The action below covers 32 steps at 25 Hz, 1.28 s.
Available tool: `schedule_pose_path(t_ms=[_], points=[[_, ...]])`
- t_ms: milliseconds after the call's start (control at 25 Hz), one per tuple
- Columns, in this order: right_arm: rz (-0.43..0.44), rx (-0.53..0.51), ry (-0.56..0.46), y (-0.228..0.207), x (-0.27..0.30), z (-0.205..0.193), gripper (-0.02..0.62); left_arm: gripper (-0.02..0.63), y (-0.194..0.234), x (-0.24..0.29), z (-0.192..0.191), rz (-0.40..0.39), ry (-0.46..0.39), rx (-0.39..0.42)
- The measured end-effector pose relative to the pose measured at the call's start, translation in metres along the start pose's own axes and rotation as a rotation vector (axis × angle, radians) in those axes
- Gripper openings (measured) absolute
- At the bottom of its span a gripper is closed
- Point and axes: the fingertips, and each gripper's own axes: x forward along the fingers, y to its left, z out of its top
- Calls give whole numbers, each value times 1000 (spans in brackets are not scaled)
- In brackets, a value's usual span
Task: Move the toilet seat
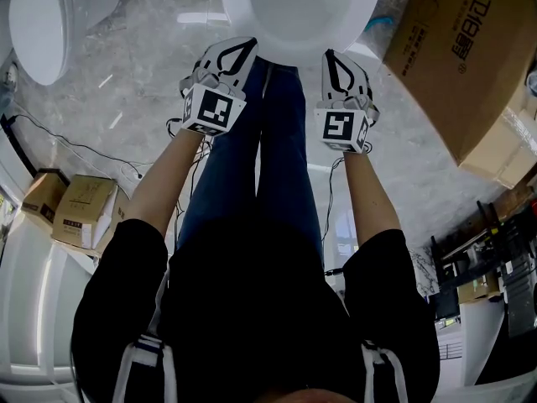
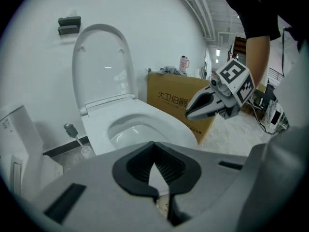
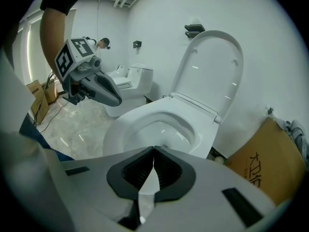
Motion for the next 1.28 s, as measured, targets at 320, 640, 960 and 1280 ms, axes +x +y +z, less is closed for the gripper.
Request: schedule_pose_path(t_ms=[320,640,960,1280], points=[[43,-40,70,15,10,-36,24,8,-10,12,-35,-48,104,38],[94,-152,142,29,14,-60,29,39,-25,21,-56,-110,192,167],[158,-293,200,42,22,-75,191,221,-27,26,-79,-155,323,375],[184,-468,300,43,28,-89,264,285,-34,38,-94,-205,418,677]])
